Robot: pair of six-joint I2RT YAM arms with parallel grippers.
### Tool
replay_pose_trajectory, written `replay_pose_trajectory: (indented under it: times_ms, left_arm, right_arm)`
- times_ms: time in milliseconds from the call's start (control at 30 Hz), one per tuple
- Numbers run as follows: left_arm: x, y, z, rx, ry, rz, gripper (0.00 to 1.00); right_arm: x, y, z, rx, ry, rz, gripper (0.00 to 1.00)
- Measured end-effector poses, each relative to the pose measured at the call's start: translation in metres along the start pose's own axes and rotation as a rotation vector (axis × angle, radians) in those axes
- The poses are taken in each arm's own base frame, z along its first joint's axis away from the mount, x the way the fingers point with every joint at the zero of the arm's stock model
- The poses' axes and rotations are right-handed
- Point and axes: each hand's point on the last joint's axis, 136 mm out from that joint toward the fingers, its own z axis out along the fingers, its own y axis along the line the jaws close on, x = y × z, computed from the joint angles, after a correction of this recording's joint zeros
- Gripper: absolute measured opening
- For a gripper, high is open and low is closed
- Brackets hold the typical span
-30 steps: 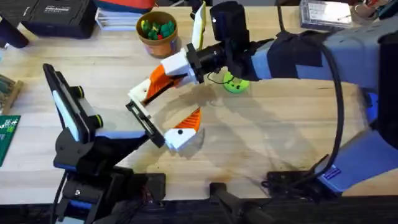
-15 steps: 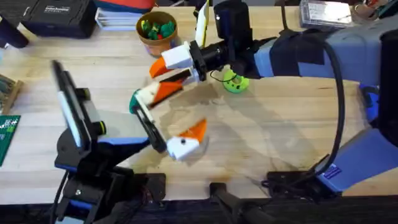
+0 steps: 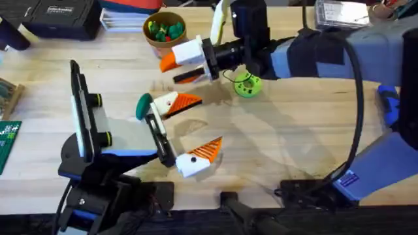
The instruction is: Pick up the gripper from the table and insert it into the empty holder that is missing its gripper. Then pick up a screw, insert it into the mounting hole, and use the screwdriver to tighten it. Finally, clean up the table by picking up the vegetable and placing it into the bucket.
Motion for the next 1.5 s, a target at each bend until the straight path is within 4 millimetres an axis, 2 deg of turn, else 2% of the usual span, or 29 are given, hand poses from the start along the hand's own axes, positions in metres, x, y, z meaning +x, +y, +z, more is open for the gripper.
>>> replay_pose_trajectory:
  times_ms: [100,200,300,367,433,533,633,700,800,933,1100,1233,1367,1500]
  left_arm:
    - [0.000,0.000,0.000,0.002,0.000,0.000,0.985]
    - [0.000,0.000,0.000,0.002,0.000,0.000,0.985]
    - [0.000,-0.001,0.000,0.003,0.000,0.000,0.985]
    - [0.000,0.000,0.000,0.003,0.000,0.000,0.985]
    - [0.000,-0.001,0.000,0.003,0.000,0.000,0.985]
    - [0.000,0.000,0.000,0.003,0.000,0.000,0.985]
    - [0.000,0.000,0.000,0.003,0.000,0.000,0.987]
    - [0.000,0.000,0.000,0.003,0.000,0.000,0.986]
    - [0.000,-0.001,0.000,0.003,0.000,0.000,0.987]
    - [0.000,-0.001,0.000,0.003,0.000,0.000,0.987]
    - [0.000,-0.001,0.000,0.003,0.000,0.000,0.987]
    - [0.000,-0.001,0.000,0.003,0.000,0.000,0.985]
    - [0.000,-0.001,0.000,0.003,0.000,0.000,0.985]
    - [0.000,-0.001,0.000,0.003,0.000,0.000,0.985]
  right_arm:
    - [-0.021,-0.020,-0.014,0.093,-0.106,-0.033,0.993]
    - [-0.040,-0.046,-0.038,0.230,-0.209,-0.030,0.994]
    - [-0.054,-0.053,-0.067,0.363,-0.287,-0.069,0.994]
    - [-0.064,-0.042,-0.088,0.448,-0.336,-0.149,0.994]
    - [-0.070,-0.020,-0.107,0.533,-0.373,-0.253,0.994]
    - [-0.067,0.016,-0.133,0.661,-0.405,-0.385,0.994]
    - [-0.053,0.044,-0.162,0.796,-0.421,-0.461,0.995]
    - [-0.036,0.051,-0.181,0.897,-0.412,-0.469,0.995]
    - [-0.005,0.051,-0.201,1.034,-0.361,-0.440,0.995]
    - [0.022,0.051,-0.211,1.127,-0.295,-0.434,0.995]
    - [0.038,0.042,-0.220,1.186,-0.237,-0.398,0.995]
    - [0.043,0.034,-0.218,1.198,-0.197,-0.381,0.995]
    - [0.049,0.017,-0.211,1.221,-0.126,-0.349,0.996]
    - [0.051,-0.009,-0.204,1.263,-0.046,-0.305,0.996]
